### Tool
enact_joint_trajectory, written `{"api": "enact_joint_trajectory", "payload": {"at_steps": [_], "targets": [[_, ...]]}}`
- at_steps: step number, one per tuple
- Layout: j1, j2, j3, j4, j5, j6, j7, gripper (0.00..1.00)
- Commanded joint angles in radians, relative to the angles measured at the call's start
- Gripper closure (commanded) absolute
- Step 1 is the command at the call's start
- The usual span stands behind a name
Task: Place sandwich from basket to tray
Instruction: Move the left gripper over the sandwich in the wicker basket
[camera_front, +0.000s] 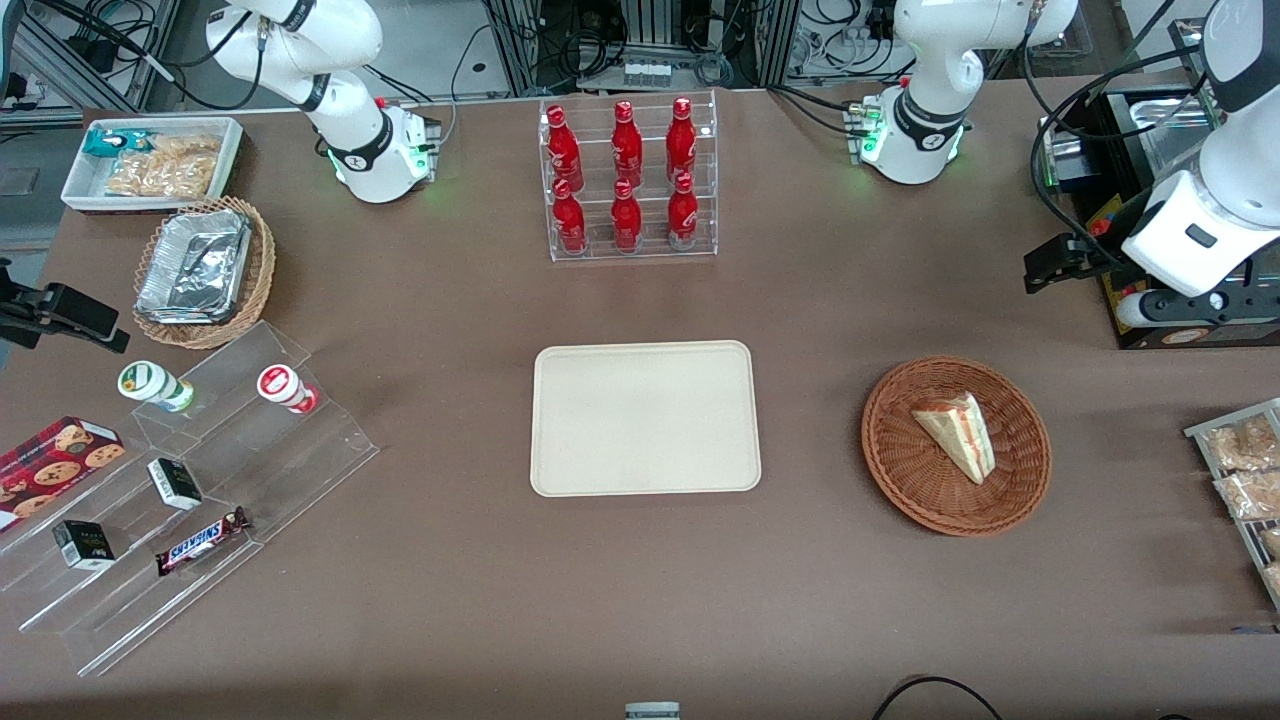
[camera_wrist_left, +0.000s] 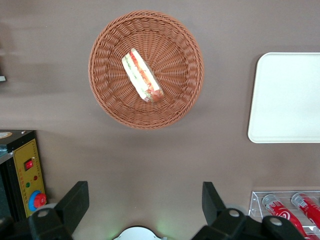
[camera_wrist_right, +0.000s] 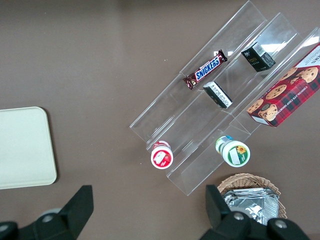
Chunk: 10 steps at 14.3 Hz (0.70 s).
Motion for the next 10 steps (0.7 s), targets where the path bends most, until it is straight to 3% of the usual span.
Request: {"api": "enact_joint_trajectory", "payload": {"at_steps": [1,6,10], "targets": [[-0.014,0.018,0.011,0.026,-0.037,-0.016,-0.002,0.0],[-0.017,0.118,0.009,-0.046,-0.002,0.049,-0.004,0.0],[-0.02,0.139,0.009,-0.284,0.029,0.389,-0.002,0.0]]}}
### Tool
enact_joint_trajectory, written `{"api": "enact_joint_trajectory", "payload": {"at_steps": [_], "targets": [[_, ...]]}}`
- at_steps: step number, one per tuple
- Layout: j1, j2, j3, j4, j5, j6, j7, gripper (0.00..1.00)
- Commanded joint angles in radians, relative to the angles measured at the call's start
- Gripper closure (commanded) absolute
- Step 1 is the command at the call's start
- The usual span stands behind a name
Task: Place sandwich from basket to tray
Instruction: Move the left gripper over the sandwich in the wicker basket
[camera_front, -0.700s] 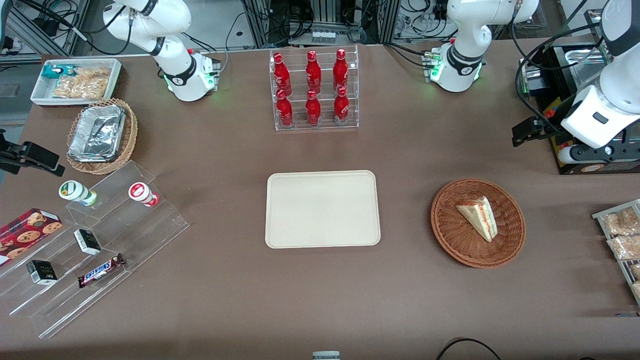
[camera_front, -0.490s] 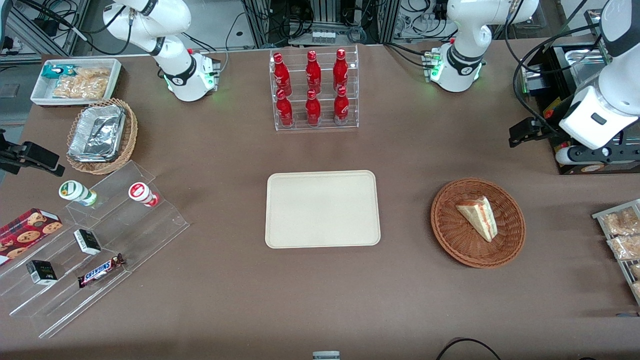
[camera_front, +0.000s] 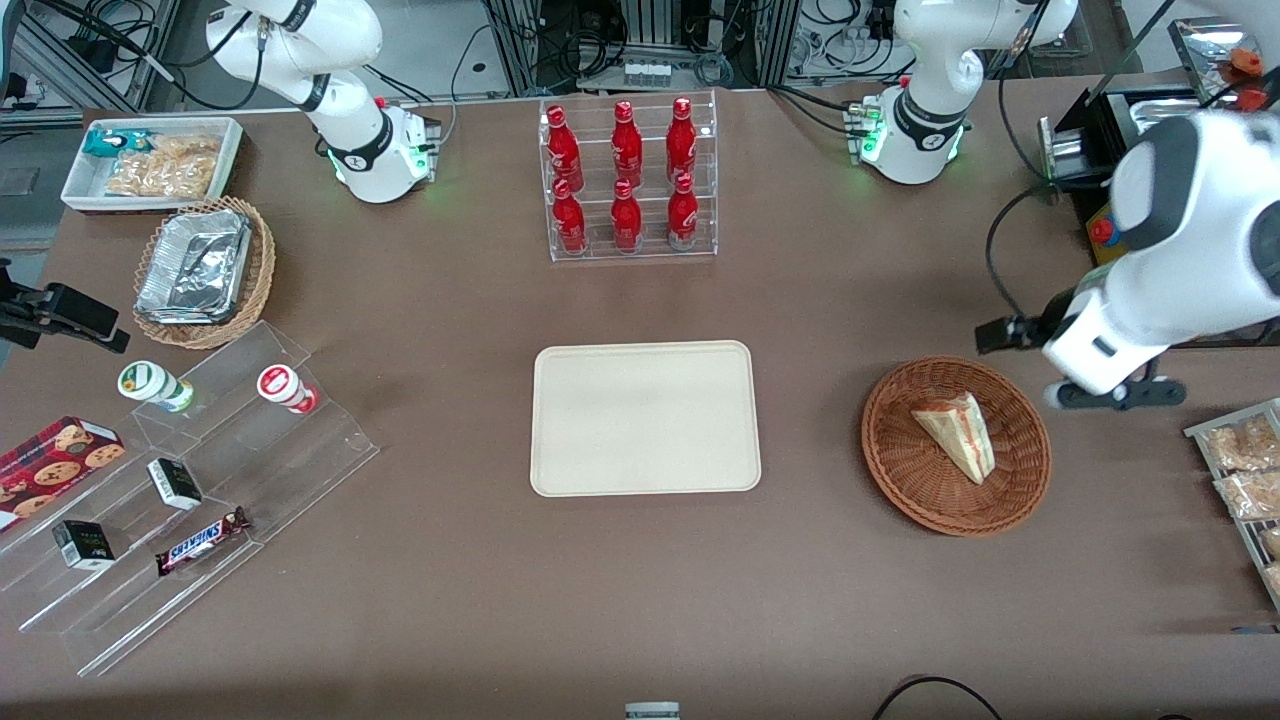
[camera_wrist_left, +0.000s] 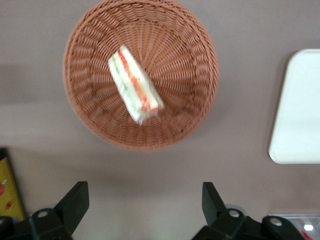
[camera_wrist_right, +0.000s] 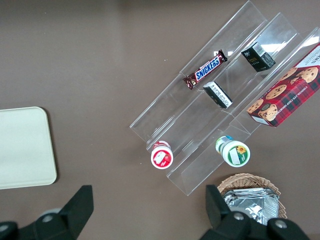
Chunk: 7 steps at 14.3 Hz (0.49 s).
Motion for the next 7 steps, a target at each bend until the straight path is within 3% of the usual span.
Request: {"api": "enact_joint_trajectory", "payload": {"at_steps": [1,4,7], "targets": [[-0.012,0.005,0.009,-0.138,0.018,0.185,-0.002,0.0],[-0.006,0.034,0.012,-0.242,0.015,0.371,-0.008,0.0],[-0.006,0.027,0.041,-0.292,0.002,0.42,-0.1,0.0]]}}
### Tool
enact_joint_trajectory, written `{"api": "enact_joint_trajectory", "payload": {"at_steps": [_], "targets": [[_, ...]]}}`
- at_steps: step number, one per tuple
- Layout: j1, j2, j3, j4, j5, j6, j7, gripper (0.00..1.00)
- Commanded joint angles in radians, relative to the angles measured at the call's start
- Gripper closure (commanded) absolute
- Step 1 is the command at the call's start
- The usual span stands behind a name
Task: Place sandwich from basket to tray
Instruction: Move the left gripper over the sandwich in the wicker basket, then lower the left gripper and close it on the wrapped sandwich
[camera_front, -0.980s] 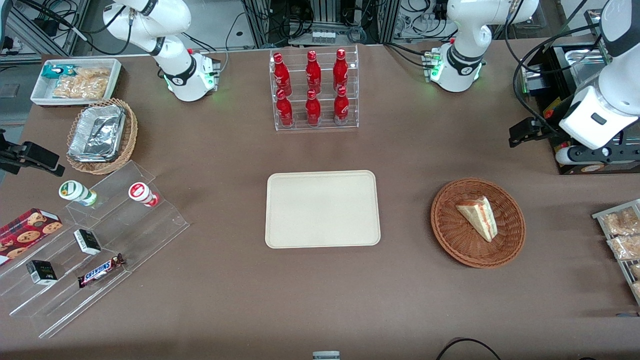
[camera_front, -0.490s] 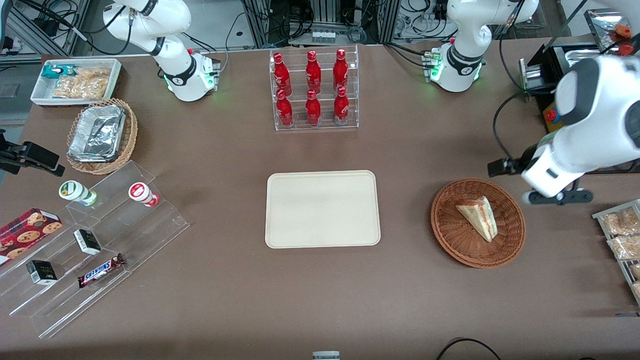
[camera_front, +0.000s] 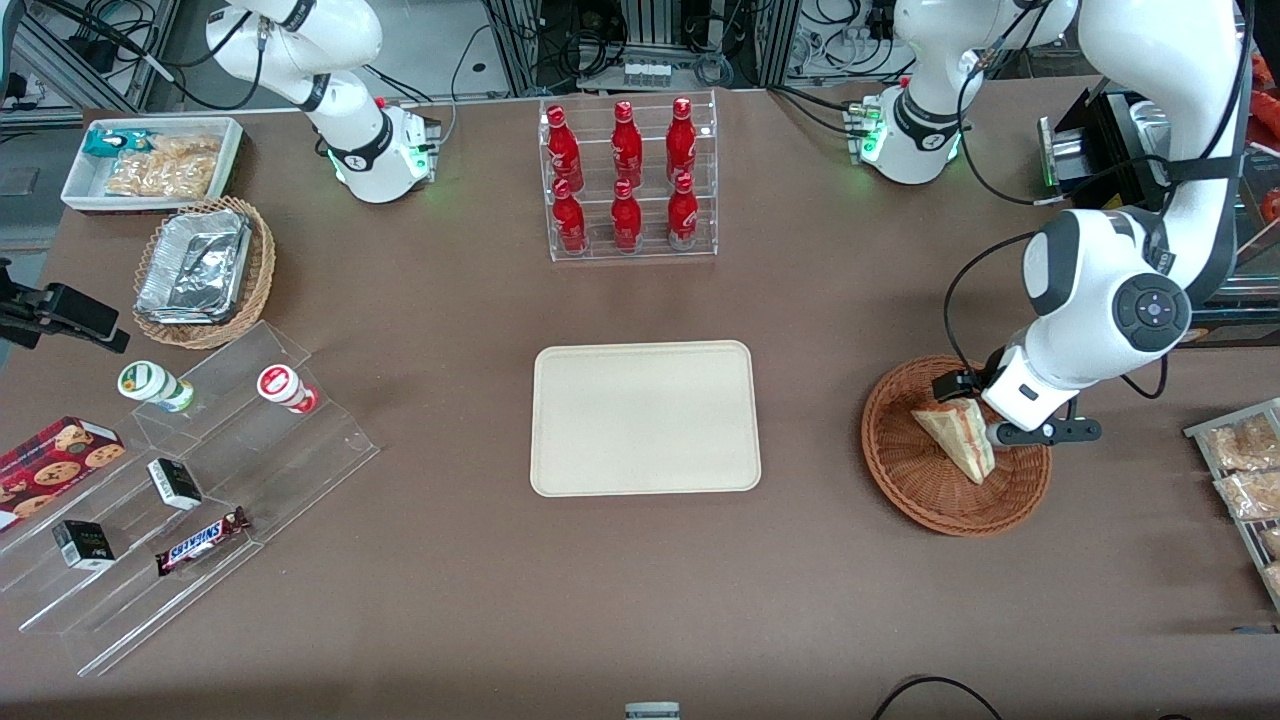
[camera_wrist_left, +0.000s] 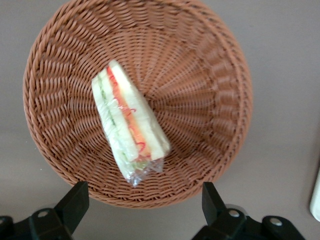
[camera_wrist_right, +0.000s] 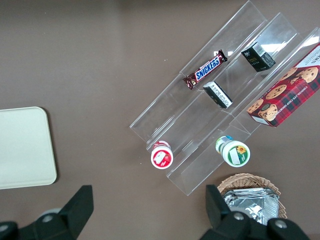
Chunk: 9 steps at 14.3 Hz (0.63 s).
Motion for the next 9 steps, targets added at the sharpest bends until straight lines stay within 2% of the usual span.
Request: {"api": "enact_joint_trajectory", "payload": {"at_steps": [1,4,7,9], "targets": [[-0.006,-0.029,0.025,-0.037,0.001,0.031,-0.139,0.0],[-0.006,-0.009,0.025,-0.062,0.001,0.095,-0.317,0.0],[-0.015,0.04,0.023,-0.063,0.004,0.163,-0.626,0.0],[-0.017,0.06,0.023,-0.068,0.007,0.198,-0.669,0.0]]}}
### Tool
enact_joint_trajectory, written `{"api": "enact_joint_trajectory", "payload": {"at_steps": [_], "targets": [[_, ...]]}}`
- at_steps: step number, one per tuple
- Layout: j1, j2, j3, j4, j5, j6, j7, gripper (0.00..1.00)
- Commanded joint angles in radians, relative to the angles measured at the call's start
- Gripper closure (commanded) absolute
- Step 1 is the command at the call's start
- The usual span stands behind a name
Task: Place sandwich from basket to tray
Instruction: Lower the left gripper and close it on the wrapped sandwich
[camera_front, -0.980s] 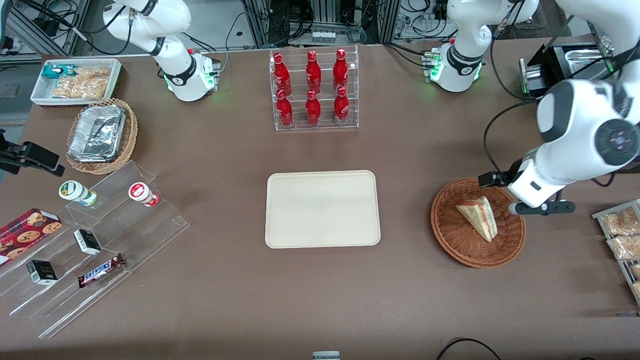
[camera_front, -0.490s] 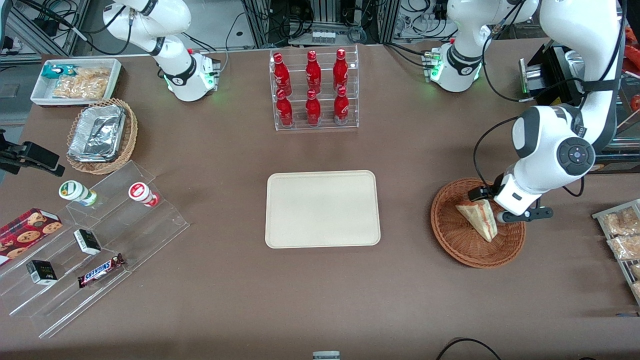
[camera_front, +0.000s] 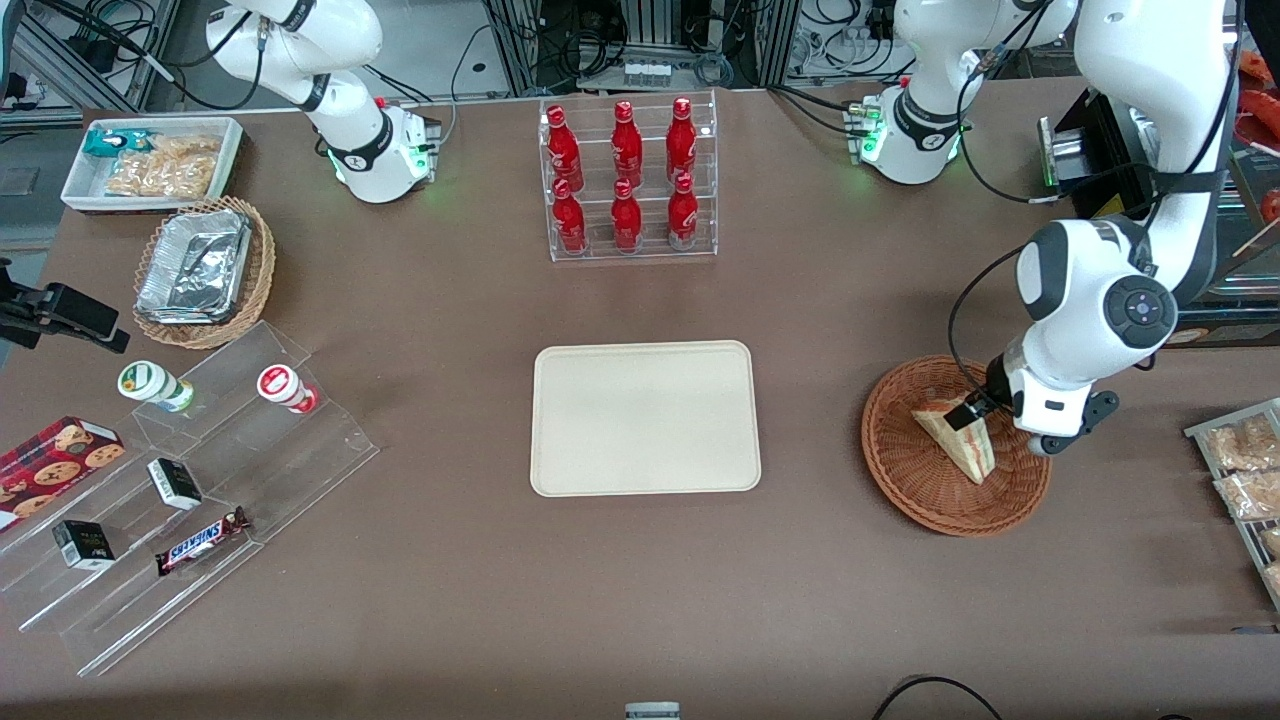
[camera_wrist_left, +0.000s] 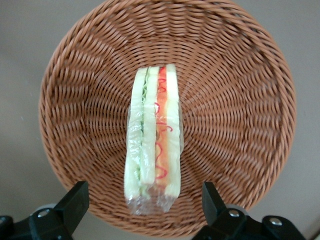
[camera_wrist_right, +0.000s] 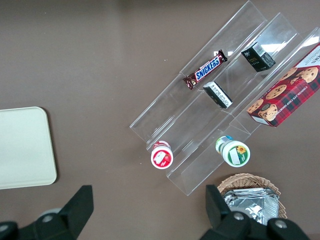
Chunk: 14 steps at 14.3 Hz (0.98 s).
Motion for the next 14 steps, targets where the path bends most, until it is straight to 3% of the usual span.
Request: {"api": "enact_joint_trajectory", "payload": {"at_steps": [1,4,5,6,7,10,14], "targets": [[-0.01,0.037,0.004,-0.003,0.006,0.042,-0.083,0.0],[-0.008,0.093,0.004,-0.004,0.006,0.101,-0.091,0.03],[-0.01,0.103,0.004,-0.002,0.005,0.108,-0.103,0.17],[-0.01,0.108,0.004,-0.002,0.005,0.108,-0.112,0.56],[-0.01,0.107,0.004,-0.001,0.006,0.106,-0.111,0.87],[-0.013,0.081,0.002,0.01,0.017,0.076,-0.073,0.95],[-0.019,0.039,-0.022,0.109,0.014,-0.099,0.257,0.92]]}}
